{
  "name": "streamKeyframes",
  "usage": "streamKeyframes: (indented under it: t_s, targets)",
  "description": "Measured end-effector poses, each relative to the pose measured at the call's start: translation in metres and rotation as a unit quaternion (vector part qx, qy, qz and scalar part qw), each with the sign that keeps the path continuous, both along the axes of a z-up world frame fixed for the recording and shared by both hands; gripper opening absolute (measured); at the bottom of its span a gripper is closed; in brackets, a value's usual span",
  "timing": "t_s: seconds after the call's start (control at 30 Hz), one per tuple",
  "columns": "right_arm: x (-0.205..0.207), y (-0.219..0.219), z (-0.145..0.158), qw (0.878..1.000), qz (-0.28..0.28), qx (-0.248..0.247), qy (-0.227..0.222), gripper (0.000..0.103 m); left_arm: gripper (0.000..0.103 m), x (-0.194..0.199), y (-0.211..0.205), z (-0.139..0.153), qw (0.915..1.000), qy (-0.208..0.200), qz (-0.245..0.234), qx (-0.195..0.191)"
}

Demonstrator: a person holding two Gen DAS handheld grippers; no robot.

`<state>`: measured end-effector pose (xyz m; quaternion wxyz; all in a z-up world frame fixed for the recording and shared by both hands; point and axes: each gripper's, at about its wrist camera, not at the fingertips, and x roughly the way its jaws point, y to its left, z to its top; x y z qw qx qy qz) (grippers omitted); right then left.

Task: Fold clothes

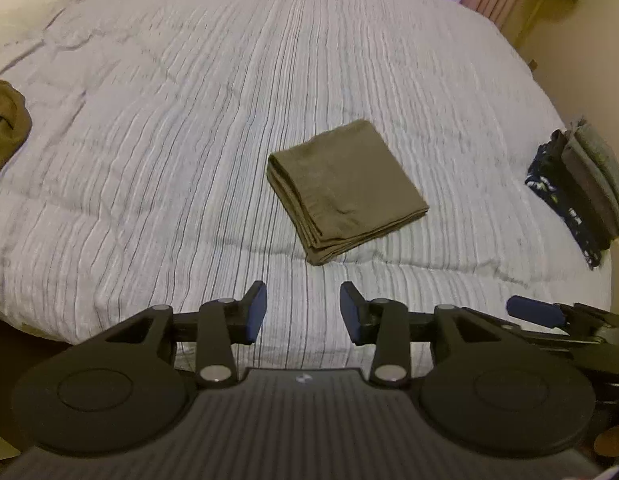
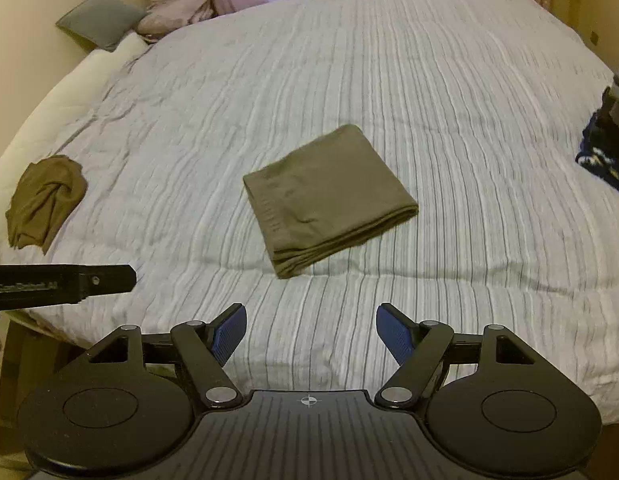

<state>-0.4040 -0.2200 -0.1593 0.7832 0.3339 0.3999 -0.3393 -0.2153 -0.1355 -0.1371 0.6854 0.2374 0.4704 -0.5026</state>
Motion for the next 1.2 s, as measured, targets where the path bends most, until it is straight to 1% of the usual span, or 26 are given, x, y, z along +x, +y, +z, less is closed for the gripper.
streamKeyframes:
  t_s: [0.13, 0.23, 0.3, 0.4, 0.53, 0.73, 0.83, 1.0, 1.1, 1.2]
  targets:
    - [0.004, 0.008, 0.010, 1.000, 0.006, 0.004, 0.008, 0.075, 0.036, -0.004, 0.007, 0.009, 0.9999, -0.002, 0.001, 0.012]
    - [0.002, 0.012, 0.018, 1.000, 0.005, 0.004, 0.012, 0.075, 0.036, -0.002, 0.005, 0.010, 0.9998, 0.000, -0.009, 0.017]
    - [0.003, 0.011, 0.018, 1.000, -0.004, 0.005, 0.019, 0.075, 0.036, -0.001, 0.001, 0.010, 0.9996, 0.001, -0.018, 0.020]
    - [0.004, 0.007, 0.018, 0.999, -0.024, 0.011, 0.026, 0.075, 0.036, 0.004, -0.008, 0.011, 0.9994, 0.000, -0.034, 0.011]
    - [0.016, -0.002, 0.020, 0.999, -0.041, 0.011, 0.029, 0.075, 0.036, 0.017, -0.022, 0.016, 0.9987, -0.004, -0.051, -0.003]
    - [0.042, -0.016, 0.021, 0.999, -0.042, 0.004, 0.032, 0.075, 0.036, 0.042, -0.039, 0.021, 0.9984, -0.008, -0.056, -0.007]
    - [0.052, -0.022, 0.020, 0.999, -0.037, 0.003, 0.034, 0.075, 0.037, 0.051, -0.043, 0.020, 0.9987, -0.008, -0.050, -0.005]
    - [0.060, -0.035, 0.015, 0.999, -0.018, 0.011, 0.041, 0.075, 0.037, 0.056, -0.051, 0.016, 0.9997, -0.002, -0.026, 0.003]
    - [0.061, -0.048, 0.012, 0.999, 0.004, 0.014, 0.043, 0.075, 0.037, 0.045, -0.058, 0.013, 1.0000, 0.007, 0.005, 0.004]
    - [0.059, -0.063, 0.010, 0.998, 0.039, 0.010, 0.049, 0.075, 0.037, 0.033, -0.065, 0.010, 0.9991, 0.017, 0.040, 0.003]
